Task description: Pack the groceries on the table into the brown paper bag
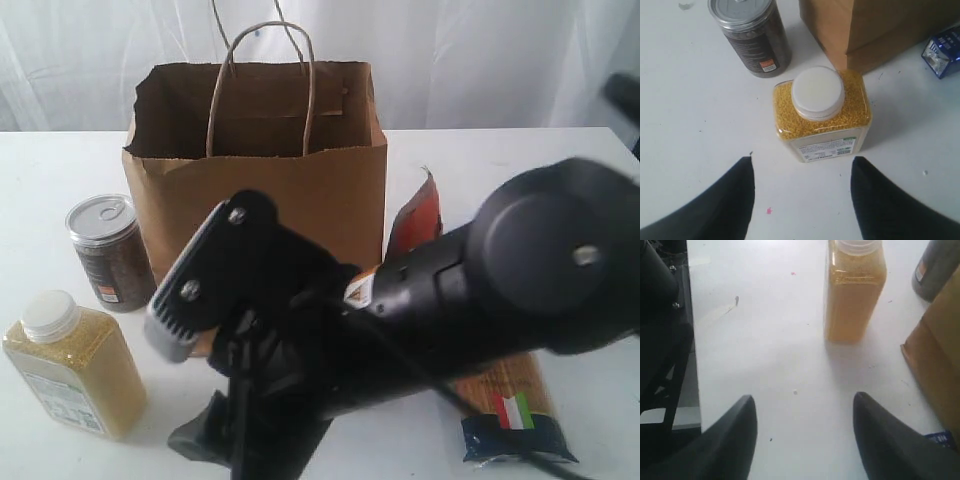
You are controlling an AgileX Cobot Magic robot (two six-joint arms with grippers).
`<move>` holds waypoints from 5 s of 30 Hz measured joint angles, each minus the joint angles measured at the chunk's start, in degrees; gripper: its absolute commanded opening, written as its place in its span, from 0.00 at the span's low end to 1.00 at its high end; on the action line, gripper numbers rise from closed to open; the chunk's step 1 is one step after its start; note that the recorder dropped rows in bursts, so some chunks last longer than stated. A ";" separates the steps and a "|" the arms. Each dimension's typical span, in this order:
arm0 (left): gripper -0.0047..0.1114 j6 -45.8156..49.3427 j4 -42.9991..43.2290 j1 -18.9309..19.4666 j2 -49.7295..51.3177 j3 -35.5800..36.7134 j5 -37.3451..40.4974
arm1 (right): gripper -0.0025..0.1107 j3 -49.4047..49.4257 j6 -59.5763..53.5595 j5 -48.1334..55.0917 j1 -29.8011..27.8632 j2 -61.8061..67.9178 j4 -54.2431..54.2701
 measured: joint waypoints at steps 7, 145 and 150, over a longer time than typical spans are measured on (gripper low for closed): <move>0.56 -0.35 -1.15 0.00 -2.60 0.00 0.00 | 0.57 -1.05 0.14 -8.14 3.82 9.82 0.00; 0.68 -73.86 53.52 0.00 18.10 10.92 -3.30 | 0.62 -39.99 0.39 2.51 2.63 35.06 -18.48; 0.68 -79.91 54.96 0.00 22.16 10.92 -3.30 | 0.62 -42.40 -0.19 4.35 2.63 36.73 -19.90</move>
